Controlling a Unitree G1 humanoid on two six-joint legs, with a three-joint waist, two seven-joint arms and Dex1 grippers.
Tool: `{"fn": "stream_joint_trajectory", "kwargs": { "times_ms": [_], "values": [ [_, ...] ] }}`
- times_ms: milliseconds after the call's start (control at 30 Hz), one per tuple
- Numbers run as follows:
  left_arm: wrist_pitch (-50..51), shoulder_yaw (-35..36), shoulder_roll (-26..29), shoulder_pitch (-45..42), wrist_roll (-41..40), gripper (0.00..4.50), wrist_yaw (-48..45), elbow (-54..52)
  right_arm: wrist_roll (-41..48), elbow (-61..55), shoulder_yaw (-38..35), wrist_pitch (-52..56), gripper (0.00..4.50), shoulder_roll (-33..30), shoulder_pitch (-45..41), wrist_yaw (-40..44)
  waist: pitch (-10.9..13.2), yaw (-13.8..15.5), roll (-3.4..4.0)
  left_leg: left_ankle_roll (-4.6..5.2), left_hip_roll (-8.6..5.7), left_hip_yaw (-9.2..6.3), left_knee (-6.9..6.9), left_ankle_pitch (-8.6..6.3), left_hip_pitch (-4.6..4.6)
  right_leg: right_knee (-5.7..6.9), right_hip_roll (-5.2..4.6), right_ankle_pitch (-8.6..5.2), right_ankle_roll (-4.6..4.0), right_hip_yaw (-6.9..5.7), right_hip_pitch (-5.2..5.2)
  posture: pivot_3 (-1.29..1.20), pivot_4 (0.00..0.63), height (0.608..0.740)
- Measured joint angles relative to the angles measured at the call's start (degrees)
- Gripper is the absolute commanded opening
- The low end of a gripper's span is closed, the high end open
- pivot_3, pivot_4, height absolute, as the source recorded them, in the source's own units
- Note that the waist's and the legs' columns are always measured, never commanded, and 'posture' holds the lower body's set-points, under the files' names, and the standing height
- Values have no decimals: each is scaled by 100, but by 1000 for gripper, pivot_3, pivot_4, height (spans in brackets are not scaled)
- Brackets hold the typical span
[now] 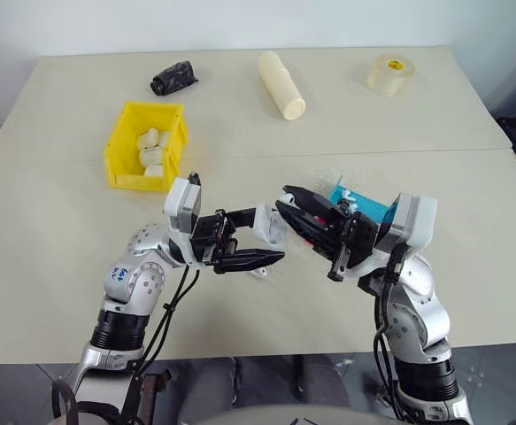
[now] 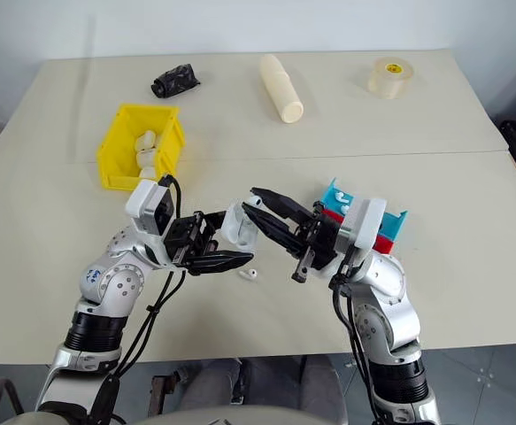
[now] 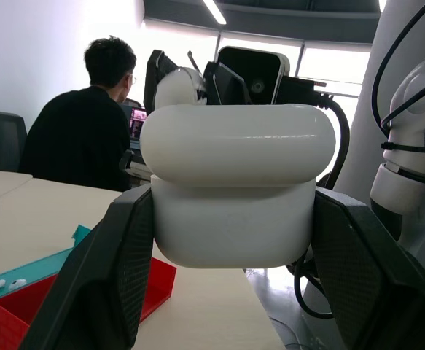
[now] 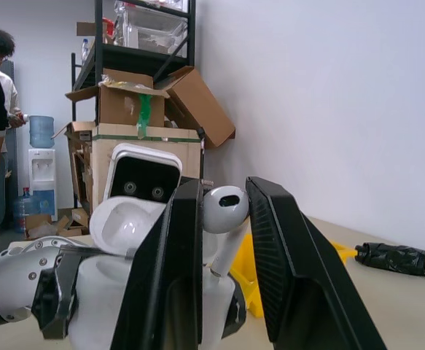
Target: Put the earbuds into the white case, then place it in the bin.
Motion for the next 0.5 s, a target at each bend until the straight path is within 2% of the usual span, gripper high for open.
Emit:
{"fn": "stream_joint_trajectory", "kwargs": {
  "times_ms": [500],
  "values": [
    [86,-1,1,0,1,2798,1,-3,47,305,69,-208,909,-113,-126,272,0,0,0,-1,1,0,0,1,1,0,0,0,-1,1,0,0,150,740]
  ]
}}
